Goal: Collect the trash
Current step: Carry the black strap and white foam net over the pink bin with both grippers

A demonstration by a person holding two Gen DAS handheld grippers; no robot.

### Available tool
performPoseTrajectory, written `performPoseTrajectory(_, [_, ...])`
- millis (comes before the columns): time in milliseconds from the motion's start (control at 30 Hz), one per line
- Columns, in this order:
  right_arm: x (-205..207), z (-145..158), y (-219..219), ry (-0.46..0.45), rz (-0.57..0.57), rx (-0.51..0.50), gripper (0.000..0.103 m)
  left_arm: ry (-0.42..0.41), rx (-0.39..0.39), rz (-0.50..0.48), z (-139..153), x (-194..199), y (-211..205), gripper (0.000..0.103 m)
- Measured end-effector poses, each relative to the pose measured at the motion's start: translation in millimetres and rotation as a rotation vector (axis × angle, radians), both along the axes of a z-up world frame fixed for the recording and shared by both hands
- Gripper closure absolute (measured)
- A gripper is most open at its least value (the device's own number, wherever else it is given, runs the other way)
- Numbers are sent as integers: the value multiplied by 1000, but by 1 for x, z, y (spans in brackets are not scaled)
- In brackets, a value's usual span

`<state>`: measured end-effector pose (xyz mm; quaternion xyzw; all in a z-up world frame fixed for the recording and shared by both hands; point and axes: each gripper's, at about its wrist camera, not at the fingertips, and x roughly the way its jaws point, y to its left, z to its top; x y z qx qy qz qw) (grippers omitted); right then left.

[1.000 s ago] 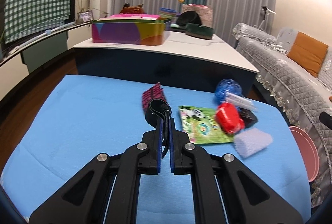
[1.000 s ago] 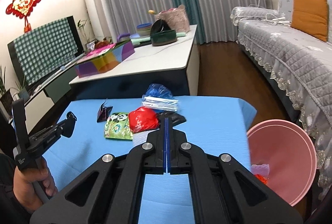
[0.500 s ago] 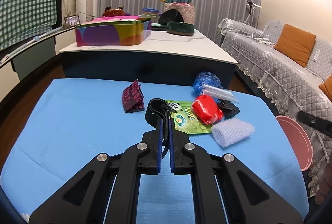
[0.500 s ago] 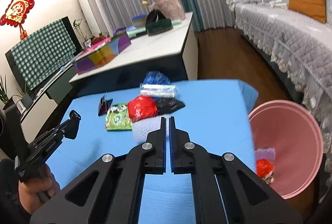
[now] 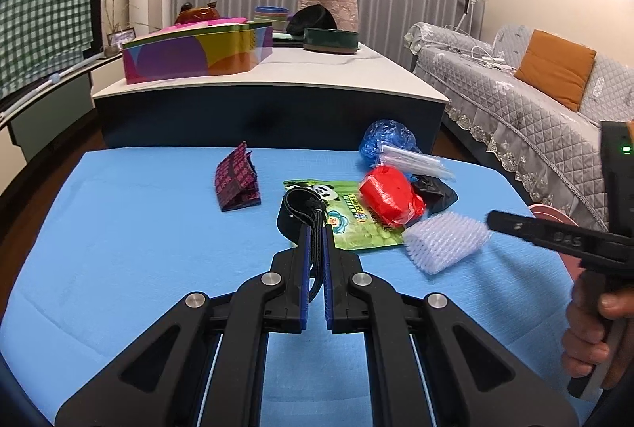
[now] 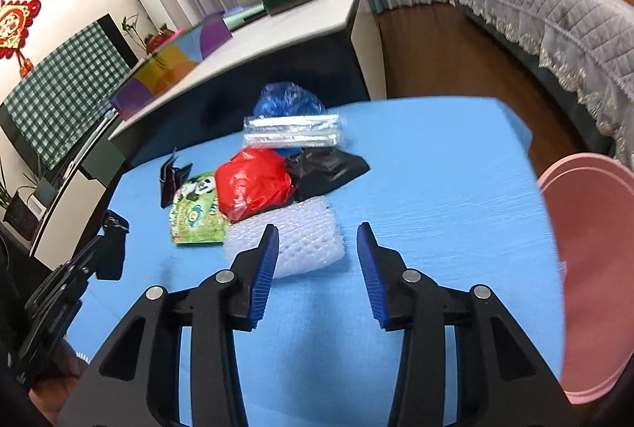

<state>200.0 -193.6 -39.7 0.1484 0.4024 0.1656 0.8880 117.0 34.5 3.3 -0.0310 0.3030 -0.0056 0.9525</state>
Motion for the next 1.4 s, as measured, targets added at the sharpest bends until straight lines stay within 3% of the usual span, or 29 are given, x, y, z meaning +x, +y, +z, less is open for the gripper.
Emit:
performPoseTrajectory(133, [7, -8, 10, 23, 39, -1, 63, 2, -4, -7, -1, 4, -1, 98])
performPoseTrajectory(267, [6, -10, 17, 23, 65, -28, 93, 2, -10, -9, -2, 7, -1, 98])
performPoseTrajectory(300, [5, -8, 17, 17, 69, -31, 96, 2, -13, -11, -2, 8, -2, 98])
performPoseTrajectory(867, [-55, 62, -12, -203, -2, -79, 98, -39, 0, -82, 14, -11, -31, 98])
performPoseTrajectory(1400, [-111, 115, -63, -291, -114, -148, 98, -68, -2, -179, 29, -29, -68, 98])
